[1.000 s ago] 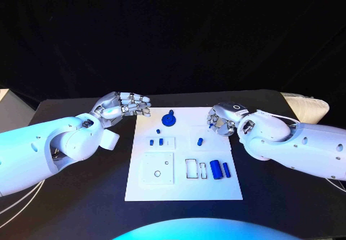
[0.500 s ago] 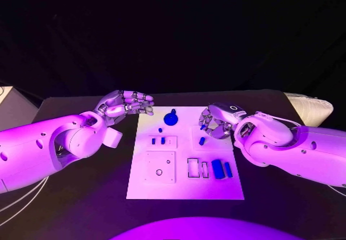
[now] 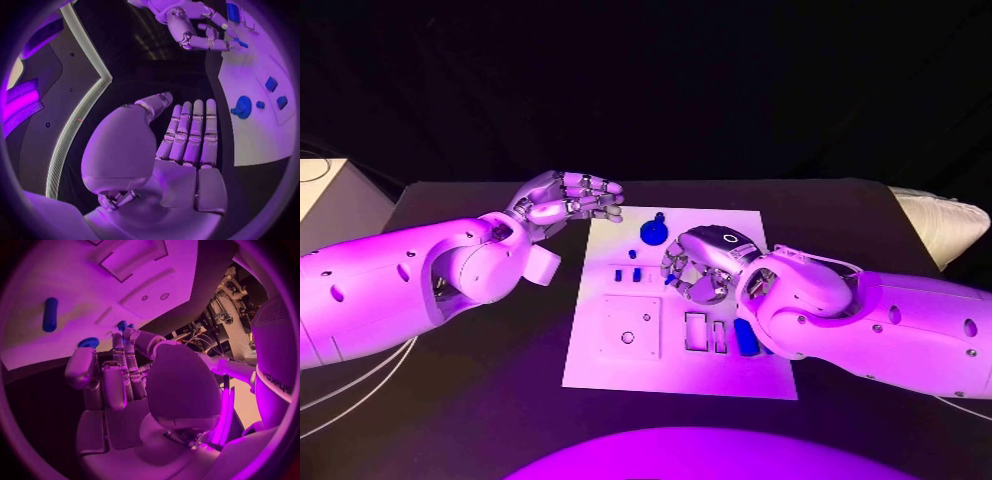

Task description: Assemble the parts on the task board

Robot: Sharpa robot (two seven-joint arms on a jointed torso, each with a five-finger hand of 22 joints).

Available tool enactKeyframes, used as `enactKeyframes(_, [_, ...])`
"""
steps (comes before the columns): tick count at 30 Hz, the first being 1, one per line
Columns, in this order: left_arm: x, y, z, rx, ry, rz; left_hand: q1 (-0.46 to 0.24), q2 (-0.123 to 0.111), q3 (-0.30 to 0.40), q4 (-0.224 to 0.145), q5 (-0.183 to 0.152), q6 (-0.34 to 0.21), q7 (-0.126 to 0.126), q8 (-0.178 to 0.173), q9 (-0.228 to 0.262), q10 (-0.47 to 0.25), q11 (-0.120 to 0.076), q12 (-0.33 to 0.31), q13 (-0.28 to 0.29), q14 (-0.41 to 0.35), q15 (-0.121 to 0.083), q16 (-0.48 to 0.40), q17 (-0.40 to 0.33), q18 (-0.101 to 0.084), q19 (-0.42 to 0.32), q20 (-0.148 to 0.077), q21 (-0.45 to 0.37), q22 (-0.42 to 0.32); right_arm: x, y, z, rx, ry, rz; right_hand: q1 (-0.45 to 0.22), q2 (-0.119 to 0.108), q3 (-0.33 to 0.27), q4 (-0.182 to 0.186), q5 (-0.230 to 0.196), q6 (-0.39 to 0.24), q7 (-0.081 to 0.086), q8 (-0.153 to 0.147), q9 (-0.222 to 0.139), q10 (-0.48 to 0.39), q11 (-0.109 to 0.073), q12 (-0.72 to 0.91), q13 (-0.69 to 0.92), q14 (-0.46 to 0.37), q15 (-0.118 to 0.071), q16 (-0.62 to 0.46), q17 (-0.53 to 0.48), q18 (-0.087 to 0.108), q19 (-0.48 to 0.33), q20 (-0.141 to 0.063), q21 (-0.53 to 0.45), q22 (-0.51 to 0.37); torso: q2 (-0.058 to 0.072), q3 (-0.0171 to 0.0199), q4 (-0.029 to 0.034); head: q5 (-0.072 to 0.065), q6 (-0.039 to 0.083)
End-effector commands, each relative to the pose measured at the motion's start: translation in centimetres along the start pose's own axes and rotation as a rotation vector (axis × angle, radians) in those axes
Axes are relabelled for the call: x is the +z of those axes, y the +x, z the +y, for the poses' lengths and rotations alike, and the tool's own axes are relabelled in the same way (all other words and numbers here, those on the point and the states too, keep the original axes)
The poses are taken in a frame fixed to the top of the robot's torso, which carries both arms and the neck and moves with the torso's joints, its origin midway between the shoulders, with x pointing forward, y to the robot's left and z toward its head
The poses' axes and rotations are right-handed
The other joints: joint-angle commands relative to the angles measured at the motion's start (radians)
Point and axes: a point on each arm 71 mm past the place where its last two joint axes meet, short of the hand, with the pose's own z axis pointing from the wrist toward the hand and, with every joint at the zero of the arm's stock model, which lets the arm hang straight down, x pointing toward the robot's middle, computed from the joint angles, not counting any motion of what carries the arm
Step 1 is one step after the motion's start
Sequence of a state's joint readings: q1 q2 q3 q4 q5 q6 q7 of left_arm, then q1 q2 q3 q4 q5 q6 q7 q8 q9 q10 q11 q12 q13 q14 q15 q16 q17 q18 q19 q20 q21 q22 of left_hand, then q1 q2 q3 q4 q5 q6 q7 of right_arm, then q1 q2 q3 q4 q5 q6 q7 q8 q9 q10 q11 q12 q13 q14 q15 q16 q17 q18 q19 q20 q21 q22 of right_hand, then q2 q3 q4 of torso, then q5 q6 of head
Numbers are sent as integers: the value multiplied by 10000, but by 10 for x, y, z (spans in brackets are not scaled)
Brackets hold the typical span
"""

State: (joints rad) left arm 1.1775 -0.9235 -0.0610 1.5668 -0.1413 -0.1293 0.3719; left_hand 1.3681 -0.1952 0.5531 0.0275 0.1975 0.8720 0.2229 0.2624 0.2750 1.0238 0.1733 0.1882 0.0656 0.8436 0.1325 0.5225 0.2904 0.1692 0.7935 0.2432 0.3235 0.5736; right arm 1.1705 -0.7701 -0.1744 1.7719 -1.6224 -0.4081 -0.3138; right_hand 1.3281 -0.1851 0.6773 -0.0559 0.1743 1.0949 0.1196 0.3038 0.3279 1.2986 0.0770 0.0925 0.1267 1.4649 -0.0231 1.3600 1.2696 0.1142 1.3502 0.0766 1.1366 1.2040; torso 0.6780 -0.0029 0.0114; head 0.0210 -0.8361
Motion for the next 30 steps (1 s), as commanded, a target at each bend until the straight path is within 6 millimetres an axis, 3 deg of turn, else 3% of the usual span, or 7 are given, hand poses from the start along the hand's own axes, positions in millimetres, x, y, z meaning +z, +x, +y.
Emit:
enactKeyframes(1, [0, 2, -1, -70, 209, 13, 73, 31, -4, -70, 61, -29, 28, -62, -15, -72, -5, -42, 10, 45, 16, -42, 5, 102, 90, -12, -55, -11, 2, 8, 8, -341, -431, 346, 59, 197, 41, -2, 67, 26, 10, 30, 16, 343, -306, 31, 8, 517, -85, 10, -8, -116, -4, -55, -52, -8, 4, -4, 12, 89, -56])
enactKeyframes(8, [1, 4, -1, -86, 192, 40, 67, 44, -9, -72, 60, -22, 33, -58, -16, -66, -3, -33, 15, 54, 18, -47, 9, 103, 105, -14, -59, -15, 5, 21, 17, -481, -684, 649, 56, 199, 53, -11, 82, 14, 13, 31, 26, 341, -303, 24, 13, 515, -83, 7, -18, -119, 1, -55, -37, 7, 6, -16, 13, 168, -154])
enactKeyframes(13, [0, 5, -1, -89, 200, 38, 65, 44, -12, -74, 60, -25, 36, -59, -18, -70, 0, -34, 15, 53, 19, -51, 9, 103, 109, -15, -61, -16, 5, 28, 20, -558, -746, 804, 50, 200, 62, -17, 95, 6, 16, 34, 36, 343, -301, 20, 18, 517, -81, 22, -2, -119, -2, -54, -35, 11, 5, -24, -2, 198, -156])
enactKeyframes(23, [0, 5, -1, -83, 183, 38, 67, 38, -19, -91, 61, -41, 44, -68, -26, -97, 8, -41, 14, 37, 26, -71, 9, 102, 121, -16, -70, -23, 8, 38, 27, -780, -735, 1218, 44, 196, 72, -30, 116, -3, 18, 38, 49, 343, -299, 13, 25, 514, -79, 15, -19, -118, -6, -53, -36, 14, 2, -8, 4, 249, -226])
enactKeyframes(28, [0, 5, -1, -98, 173, 77, 66, 37, -22, -97, 61, -50, 49, -72, -30, -109, 13, -45, 13, 27, 30, -81, 8, 99, 122, -16, -77, -27, 8, 42, 28, -834, -646, 1335, 42, 196, 81, -38, 132, -8, 19, 41, 58, 344, -297, 8, 29, 511, -79, 8, -33, -116, -11, -53, -42, 11, 16, -17, 10, 103, -256])
enactKeyframes(30, [0, 6, -1, -101, 171, 85, 66, 37, -22, -97, 61, -50, 49, -72, -30, -109, 13, -45, 13, 27, 30, -81, 8, 99, 122, -16, -77, -27, 7, 43, 28, -833, -626, 1347, 40, 197, 87, -44, 143, -13, 20, 43, 64, 344, -296, 5, 32, 510, -78, 8, -36, -116, -11, -53, -38, 16, 14, -24, 12, 102, -273])
